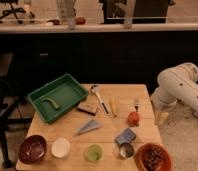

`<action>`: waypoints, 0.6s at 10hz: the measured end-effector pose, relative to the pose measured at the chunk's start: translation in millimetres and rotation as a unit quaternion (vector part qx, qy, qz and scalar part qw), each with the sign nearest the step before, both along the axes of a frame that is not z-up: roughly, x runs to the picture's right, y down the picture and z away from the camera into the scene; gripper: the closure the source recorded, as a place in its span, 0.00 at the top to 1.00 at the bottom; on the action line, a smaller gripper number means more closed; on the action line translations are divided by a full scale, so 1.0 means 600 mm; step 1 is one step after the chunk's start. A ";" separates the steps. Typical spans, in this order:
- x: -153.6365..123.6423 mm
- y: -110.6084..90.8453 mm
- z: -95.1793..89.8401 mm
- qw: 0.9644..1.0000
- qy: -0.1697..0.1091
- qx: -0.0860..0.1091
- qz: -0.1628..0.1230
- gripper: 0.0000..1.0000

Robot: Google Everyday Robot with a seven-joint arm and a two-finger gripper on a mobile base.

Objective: Place apple in plastic cup

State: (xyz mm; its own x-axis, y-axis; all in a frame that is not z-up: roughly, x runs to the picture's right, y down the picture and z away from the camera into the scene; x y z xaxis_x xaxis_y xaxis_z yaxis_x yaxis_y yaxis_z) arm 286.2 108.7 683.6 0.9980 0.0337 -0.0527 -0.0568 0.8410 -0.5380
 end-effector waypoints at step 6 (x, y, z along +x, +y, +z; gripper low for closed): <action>-0.008 -0.012 0.015 0.973 -0.120 -0.005 -0.197 0.80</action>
